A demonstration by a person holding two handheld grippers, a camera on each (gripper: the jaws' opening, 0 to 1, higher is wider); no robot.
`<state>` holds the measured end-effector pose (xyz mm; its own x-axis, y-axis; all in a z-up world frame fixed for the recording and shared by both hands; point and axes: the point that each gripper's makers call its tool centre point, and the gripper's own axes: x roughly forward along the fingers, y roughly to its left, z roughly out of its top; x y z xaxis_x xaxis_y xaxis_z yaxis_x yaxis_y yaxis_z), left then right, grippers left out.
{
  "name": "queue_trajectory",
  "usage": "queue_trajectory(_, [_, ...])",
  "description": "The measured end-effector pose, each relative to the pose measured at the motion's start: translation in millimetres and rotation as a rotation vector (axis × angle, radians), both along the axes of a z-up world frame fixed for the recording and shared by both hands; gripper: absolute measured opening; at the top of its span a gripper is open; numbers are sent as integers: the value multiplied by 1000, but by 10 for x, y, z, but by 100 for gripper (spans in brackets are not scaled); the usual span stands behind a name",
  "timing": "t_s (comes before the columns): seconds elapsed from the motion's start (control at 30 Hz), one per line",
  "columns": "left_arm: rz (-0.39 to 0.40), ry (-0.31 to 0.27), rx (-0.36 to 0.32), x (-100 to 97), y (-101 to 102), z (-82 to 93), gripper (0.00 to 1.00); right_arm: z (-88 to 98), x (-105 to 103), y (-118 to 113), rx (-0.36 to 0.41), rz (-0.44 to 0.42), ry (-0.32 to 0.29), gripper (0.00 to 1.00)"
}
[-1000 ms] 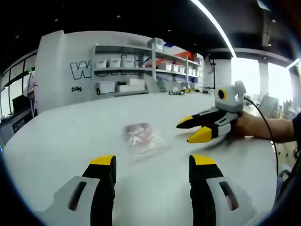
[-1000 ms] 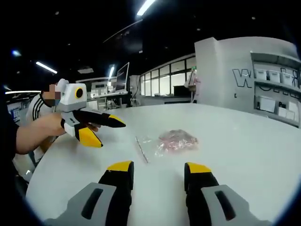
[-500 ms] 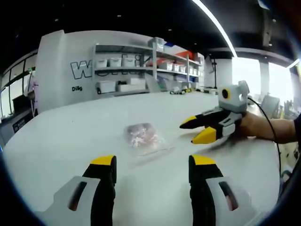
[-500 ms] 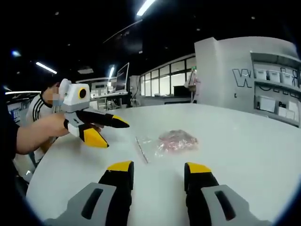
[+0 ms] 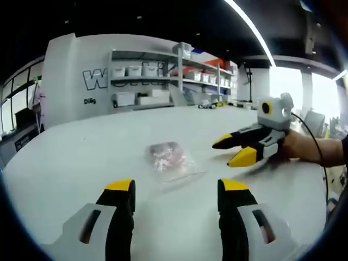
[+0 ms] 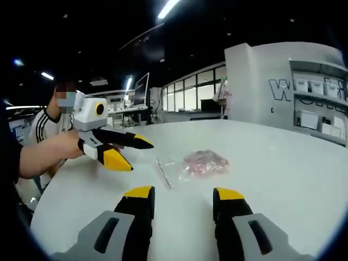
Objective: Open the resealable bag by pulling the two sides of the seal apart until the entire bag opening is separated and visibly accessible.
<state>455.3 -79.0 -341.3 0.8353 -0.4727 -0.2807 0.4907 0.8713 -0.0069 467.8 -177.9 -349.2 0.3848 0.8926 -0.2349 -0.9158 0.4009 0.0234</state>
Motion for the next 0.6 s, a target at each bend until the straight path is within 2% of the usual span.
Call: queue_trajectory(0.6, [5, 8, -3, 75, 5, -49, 59, 8, -5, 9, 3, 2, 0, 41])
